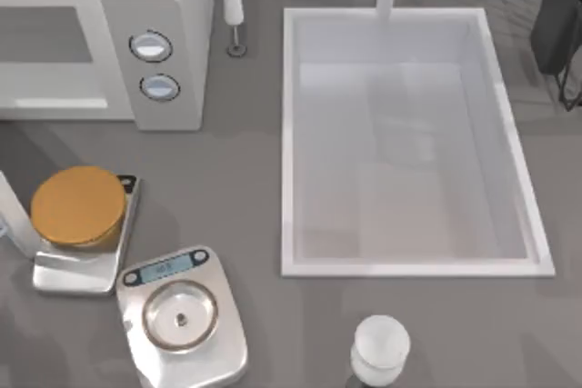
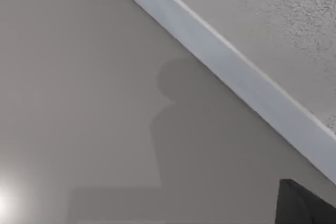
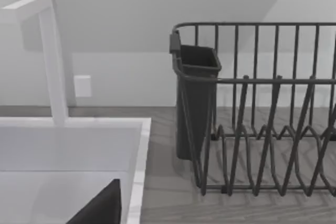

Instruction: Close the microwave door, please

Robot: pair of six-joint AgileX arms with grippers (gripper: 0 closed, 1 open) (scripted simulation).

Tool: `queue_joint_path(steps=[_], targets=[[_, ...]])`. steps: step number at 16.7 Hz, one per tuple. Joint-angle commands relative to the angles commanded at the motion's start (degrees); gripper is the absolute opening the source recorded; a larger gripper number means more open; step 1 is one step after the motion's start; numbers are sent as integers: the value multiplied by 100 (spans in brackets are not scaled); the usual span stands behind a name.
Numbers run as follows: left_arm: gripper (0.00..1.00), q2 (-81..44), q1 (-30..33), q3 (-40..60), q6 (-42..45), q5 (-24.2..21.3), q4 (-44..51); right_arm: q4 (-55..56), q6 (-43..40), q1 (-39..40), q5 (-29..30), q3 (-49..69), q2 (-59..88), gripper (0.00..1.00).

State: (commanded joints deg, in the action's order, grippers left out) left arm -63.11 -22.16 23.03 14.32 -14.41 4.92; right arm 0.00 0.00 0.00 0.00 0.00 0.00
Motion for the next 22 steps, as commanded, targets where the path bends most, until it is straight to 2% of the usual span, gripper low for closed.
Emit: queue_joint_path(steps=[4,9,12,17,22], targets=[[0,451,1130,-207,-1186,879,-7,0,0,0,0,0,0,100],[0,471,2456,-324,-1662,1556,-16,0,0,0,0,0,0,100],[0,341,2691,-362,-1696,1652,-12,0,0,0,0,0,0,100],[0,346,2675,-333,-1697,1641,-19,0,0,0,0,0,0,100],[0,-102,2832,-26,-1723,1775,-454,0,0,0,0,0,0,100]])
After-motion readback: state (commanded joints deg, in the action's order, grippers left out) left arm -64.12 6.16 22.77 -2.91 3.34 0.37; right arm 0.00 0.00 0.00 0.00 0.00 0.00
